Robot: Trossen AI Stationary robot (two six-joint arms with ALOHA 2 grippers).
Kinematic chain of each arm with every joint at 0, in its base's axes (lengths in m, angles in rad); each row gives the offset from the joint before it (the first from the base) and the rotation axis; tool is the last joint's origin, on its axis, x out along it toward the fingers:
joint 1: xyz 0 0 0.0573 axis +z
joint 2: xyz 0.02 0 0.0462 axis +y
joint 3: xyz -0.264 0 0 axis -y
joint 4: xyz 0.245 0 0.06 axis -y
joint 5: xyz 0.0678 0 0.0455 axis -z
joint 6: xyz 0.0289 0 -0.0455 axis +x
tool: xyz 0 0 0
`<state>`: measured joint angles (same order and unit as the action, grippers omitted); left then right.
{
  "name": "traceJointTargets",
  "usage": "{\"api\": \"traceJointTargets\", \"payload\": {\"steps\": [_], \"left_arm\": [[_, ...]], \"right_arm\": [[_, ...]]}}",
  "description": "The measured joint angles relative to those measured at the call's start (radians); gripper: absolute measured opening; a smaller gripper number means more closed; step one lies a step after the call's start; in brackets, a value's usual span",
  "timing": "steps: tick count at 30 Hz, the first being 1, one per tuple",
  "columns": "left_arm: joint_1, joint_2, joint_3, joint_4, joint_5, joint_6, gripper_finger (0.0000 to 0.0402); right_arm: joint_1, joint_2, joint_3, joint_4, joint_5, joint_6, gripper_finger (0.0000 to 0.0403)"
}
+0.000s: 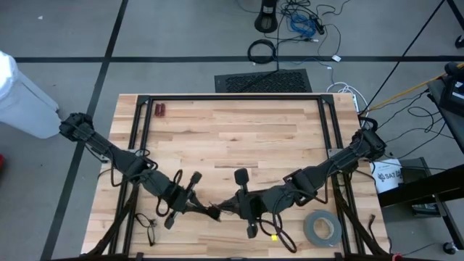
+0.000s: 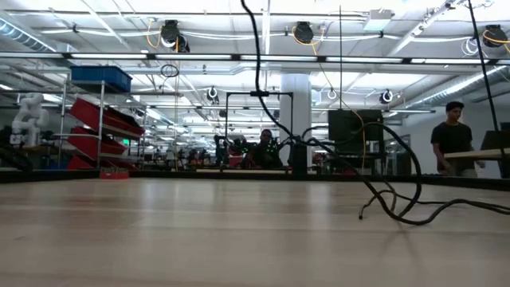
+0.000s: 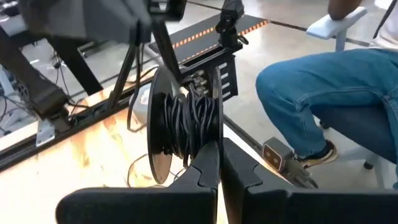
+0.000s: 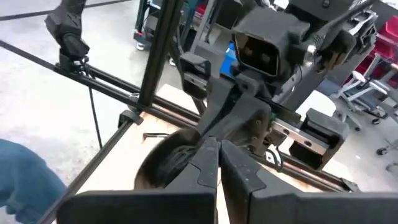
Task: Coil cords
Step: Coil the black wire on the spool
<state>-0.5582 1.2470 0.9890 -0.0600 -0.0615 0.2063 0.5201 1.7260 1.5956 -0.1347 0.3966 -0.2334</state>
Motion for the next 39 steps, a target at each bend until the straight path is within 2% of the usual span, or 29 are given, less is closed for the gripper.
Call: {"api": "traceJointTargets", "payload": {"steps": [13, 19, 28, 39], "left_arm": [[-0.004, -0.008, 0.000, -0.051, -0.121, -0.034, 0.0003], [-0.044, -0.066, 0.000, -0.064, -0.150, -0.018, 0.0003], [-0.150, -0.125, 0.000, -0.148, -0.333, -0.026, 0.0003], [-0.185, -0.153, 0.000, -0.140, -0.386, -0.017, 0.0003]], "right_arm": [[0.025, 0.000, 0.004, -0.173, -0.008, 0.125, 0.0000], [0.025, 0.007, 0.004, -0.275, -0.037, 0.197, 0.0000], [0.042, 0.008, 0.005, -0.322, -0.039, 0.266, 0.0000], [0.066, 0.010, 0.003, -0.392, -0.079, 0.328, 0.0001]]}}
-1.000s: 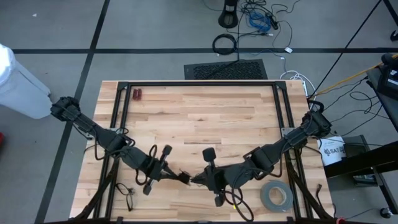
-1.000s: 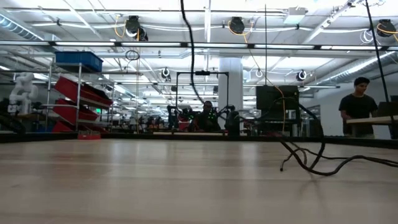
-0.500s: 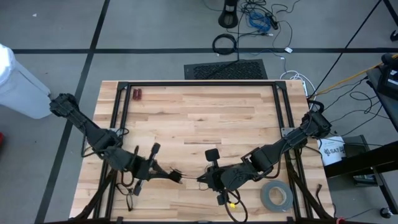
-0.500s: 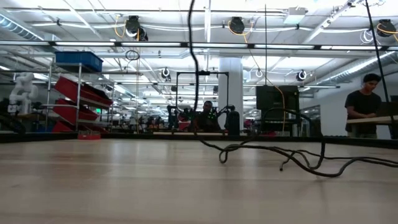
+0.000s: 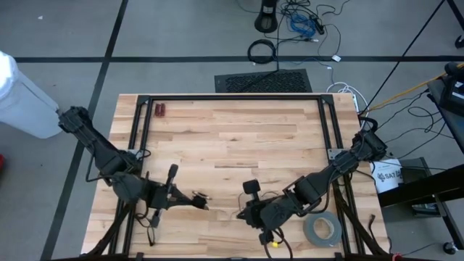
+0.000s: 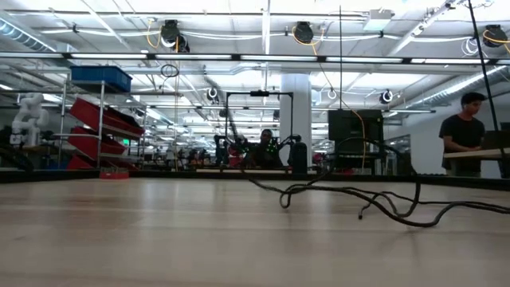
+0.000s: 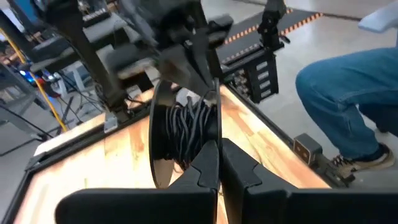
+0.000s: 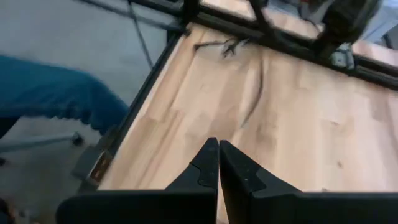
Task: Coil cords
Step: Coil the black wire on the spool
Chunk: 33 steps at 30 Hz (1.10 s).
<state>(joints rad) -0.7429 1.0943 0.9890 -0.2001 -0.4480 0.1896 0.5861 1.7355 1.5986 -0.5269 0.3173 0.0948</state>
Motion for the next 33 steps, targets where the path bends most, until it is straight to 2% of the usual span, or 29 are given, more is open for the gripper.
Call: {"api": "traceJointTargets", "payload": {"steps": [9, 11, 14, 19, 23, 29, 33], "left_arm": [[-0.006, -0.015, 0.000, -0.025, -0.007, 0.000, 0.0003], [-0.006, -0.015, 0.000, -0.027, -0.007, 0.000, 0.0003], [-0.006, -0.015, 0.000, -0.027, -0.008, 0.000, 0.0003], [-0.006, -0.014, 0.000, -0.027, -0.008, -0.001, 0.0003], [-0.006, -0.014, 0.000, -0.027, -0.008, -0.001, 0.0003], [-0.006, -0.013, 0.000, -0.014, -0.008, 0.008, 0.0003], [-0.006, -0.013, 0.000, -0.006, -0.008, 0.008, 0.0003]], "right_arm": [[-0.001, 0.002, -0.004, -0.029, 0.007, 0.049, 0.0001], [0.001, 0.000, -0.045, 0.015, 0.008, 0.070, 0.0001], [0.006, 0.000, -0.168, 0.180, 0.022, 0.087, 0.0001], [0.002, 0.003, -0.404, 0.597, 0.037, 0.116, 0.0006], [-0.003, 0.002, -0.513, 0.892, 0.044, 0.072, 0.0046], [-0.028, 0.002, -0.532, 0.951, 0.051, 0.087, 0.0157], [-0.056, 0.002, -0.533, 0.991, 0.052, 0.101, 0.0209]]}}
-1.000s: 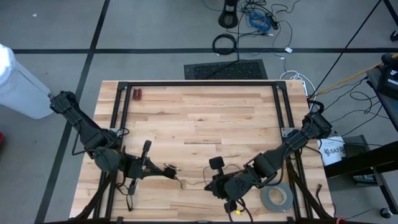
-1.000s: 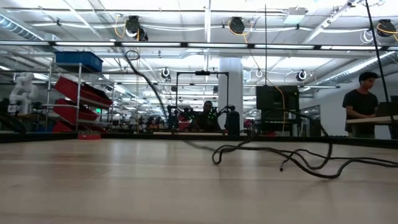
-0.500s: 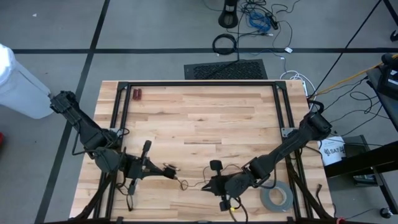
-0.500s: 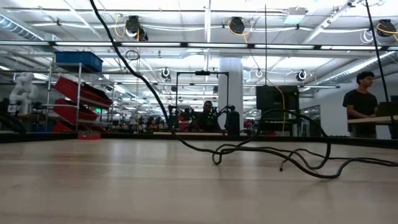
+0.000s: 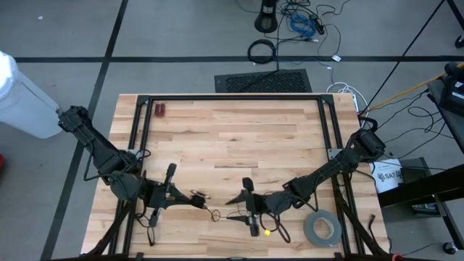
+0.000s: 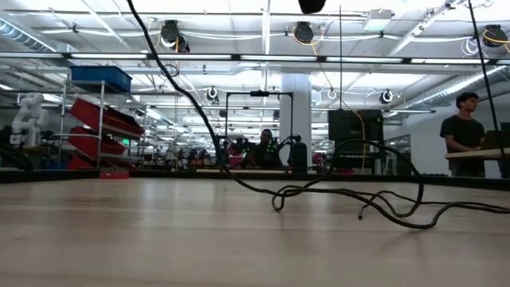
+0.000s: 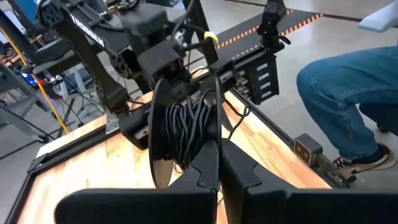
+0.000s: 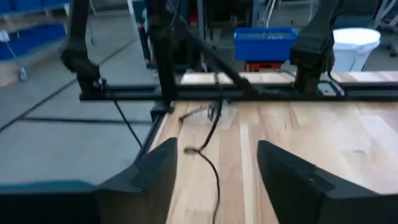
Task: Coil cords
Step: Coil the black wire on the spool
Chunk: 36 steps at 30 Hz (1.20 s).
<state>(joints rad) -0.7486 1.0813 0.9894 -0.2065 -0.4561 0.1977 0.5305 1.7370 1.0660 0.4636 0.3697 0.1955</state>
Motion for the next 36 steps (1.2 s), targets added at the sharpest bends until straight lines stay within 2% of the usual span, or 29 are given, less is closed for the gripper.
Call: {"api": "traceJointTargets", "payload": {"steps": [5, 12, 20, 24, 29, 30, 36], "left_arm": [[0.000, 0.001, 0.000, 0.017, 0.000, 0.025, 0.0003], [0.010, 0.001, 0.000, 0.022, 0.000, 0.025, 0.0003], [0.010, 0.007, 0.000, 0.041, 0.001, 0.028, 0.0003], [0.010, 0.007, 0.000, 0.042, 0.001, 0.026, 0.0003], [0.007, 0.007, 0.000, 0.040, 0.001, 0.025, 0.0003], [0.007, 0.007, 0.000, 0.042, 0.001, 0.026, 0.0003], [-0.016, 0.007, 0.000, 0.086, 0.005, 0.078, 0.0003]], "right_arm": [[-0.021, 0.000, 0.000, 0.050, -0.014, -0.001, 0.0222], [-0.050, 0.042, 0.022, 0.148, -0.110, 0.000, 0.0206], [-0.076, 0.094, 0.072, 0.147, -0.122, -0.016, 0.0194], [-0.081, 0.094, 0.083, 0.147, -0.137, -0.016, 0.0143], [-0.082, 0.094, 0.085, 0.131, -0.137, -0.041, 0.0025], [-0.079, 0.094, 0.085, 0.127, -0.137, -0.047, 0.0013], [-0.068, 0.094, 0.085, -0.005, -0.138, -0.030, 0.0002]]}}
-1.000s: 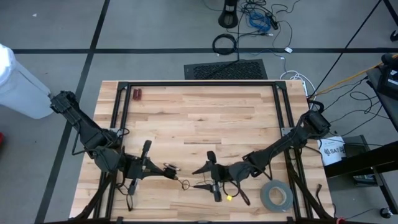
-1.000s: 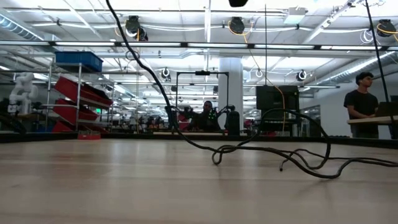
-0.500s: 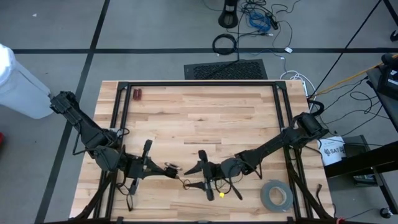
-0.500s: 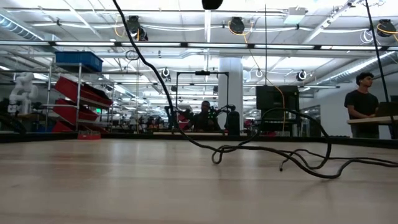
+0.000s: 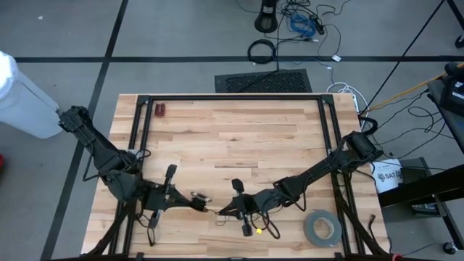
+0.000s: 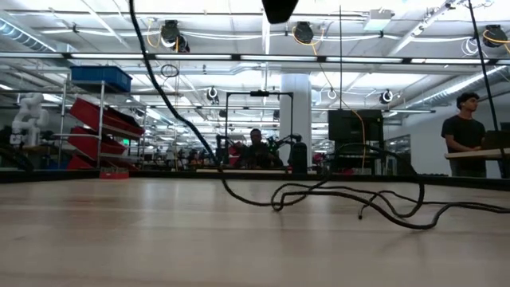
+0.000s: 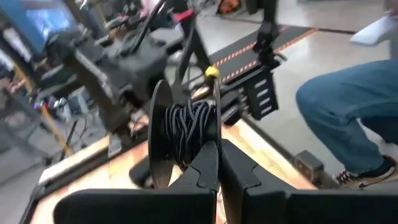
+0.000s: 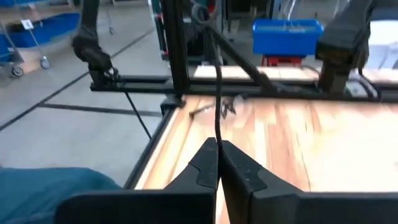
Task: Coil cords
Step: Coil the black wire on the spool
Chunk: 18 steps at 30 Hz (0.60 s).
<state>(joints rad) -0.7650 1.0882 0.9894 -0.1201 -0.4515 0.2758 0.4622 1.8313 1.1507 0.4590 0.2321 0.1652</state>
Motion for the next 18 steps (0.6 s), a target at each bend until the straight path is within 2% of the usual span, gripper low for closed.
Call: {"api": "traceJointTargets", "payload": {"steps": [10, 18], "left_arm": [[-0.083, 0.001, -0.001, 0.111, 0.036, 0.145, 0.0003], [-0.108, 0.001, -0.002, 0.133, 0.040, 0.153, 0.0003]], "right_arm": [[-0.001, 0.000, 0.002, -0.070, 0.006, 0.015, 0.0001], [-0.003, -0.005, 0.002, -0.073, 0.031, 0.005, 0.0000]]}}
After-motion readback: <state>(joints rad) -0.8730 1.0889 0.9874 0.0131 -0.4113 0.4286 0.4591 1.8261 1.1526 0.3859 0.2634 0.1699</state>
